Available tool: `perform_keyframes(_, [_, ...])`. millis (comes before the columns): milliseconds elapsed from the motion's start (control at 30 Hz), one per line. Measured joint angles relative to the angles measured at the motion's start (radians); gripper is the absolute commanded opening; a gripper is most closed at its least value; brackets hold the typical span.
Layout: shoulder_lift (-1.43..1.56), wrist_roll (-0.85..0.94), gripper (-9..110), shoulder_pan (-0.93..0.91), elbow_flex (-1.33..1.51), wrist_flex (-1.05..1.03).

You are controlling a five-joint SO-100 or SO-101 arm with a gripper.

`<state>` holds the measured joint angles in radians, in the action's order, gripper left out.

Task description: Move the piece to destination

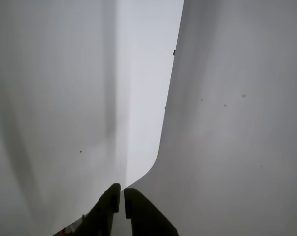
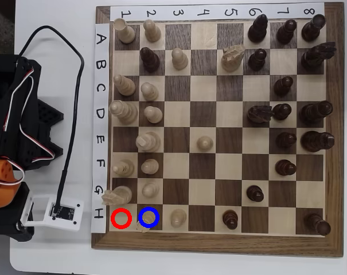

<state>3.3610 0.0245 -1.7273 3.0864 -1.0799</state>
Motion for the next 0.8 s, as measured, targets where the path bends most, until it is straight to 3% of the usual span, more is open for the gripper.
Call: perform_keyframes(800, [0.000, 0.000, 1, 0.000, 0.000, 0.000])
